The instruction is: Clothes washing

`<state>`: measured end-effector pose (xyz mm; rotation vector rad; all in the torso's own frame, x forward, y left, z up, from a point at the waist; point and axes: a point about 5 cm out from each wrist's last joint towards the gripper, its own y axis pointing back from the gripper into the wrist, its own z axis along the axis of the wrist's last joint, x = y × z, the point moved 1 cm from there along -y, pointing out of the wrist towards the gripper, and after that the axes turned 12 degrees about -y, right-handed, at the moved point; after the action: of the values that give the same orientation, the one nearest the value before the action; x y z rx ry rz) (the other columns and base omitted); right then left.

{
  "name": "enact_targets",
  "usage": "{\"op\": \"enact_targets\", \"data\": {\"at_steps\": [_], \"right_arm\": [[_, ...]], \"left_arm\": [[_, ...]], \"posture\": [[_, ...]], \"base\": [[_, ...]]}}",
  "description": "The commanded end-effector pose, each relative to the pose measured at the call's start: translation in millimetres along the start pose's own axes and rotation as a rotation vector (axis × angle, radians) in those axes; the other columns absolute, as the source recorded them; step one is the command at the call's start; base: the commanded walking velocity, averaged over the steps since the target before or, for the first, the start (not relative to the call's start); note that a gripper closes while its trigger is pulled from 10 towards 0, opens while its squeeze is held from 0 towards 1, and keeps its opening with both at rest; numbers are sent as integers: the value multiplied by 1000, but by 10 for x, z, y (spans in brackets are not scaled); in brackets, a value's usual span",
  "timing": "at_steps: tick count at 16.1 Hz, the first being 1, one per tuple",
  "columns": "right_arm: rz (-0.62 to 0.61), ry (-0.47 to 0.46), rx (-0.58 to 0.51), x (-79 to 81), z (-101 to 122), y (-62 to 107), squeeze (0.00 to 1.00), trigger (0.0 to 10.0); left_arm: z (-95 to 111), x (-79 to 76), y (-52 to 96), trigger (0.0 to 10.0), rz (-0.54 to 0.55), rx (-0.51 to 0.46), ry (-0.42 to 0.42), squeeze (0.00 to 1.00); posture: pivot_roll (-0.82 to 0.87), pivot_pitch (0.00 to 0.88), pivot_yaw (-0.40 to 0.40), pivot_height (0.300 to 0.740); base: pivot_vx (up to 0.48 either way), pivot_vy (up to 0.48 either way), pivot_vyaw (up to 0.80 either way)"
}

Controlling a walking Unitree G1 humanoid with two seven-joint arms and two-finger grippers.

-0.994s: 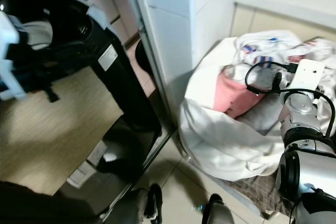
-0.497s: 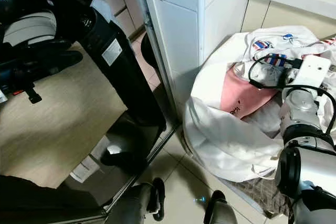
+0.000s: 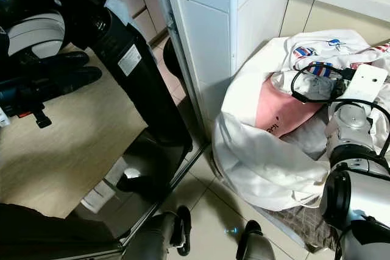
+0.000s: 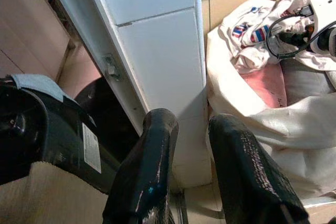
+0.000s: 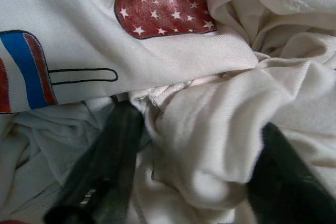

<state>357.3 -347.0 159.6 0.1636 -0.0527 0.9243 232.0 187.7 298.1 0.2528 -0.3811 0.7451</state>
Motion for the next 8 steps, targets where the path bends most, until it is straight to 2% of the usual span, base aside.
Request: {"op": "enact_targets", "data": {"at_steps": [1,2,3,6,8], "right_arm": [[1,0,1,-10,10,-4,0,0],[2,2,2,-12,7,-4,0,0],[4,-1,2,-10,10,-5,0,0],[10,-8,4,-12,6,-4,0,0],[7,-7,6,-16,-14,1,0,0]], "left_arm": [[5,-32,44,10000,-20,8,11,0],[-16,-190,72,10000,-166,17,84,0],[-22,-268,95,10000,-229,22,110,0],[-45,-423,126,10000,-324,35,157,0],[-66,-459,139,10000,-334,49,164,0]], "posture": [[463,274,228,740],[457,274,224,740],[458,278,221,740],[458,275,217,740],[453,271,214,740]], "base": [[0,0,0],[0,0,0],[0,0,0],[0,0,0],[0,0,0]]}}
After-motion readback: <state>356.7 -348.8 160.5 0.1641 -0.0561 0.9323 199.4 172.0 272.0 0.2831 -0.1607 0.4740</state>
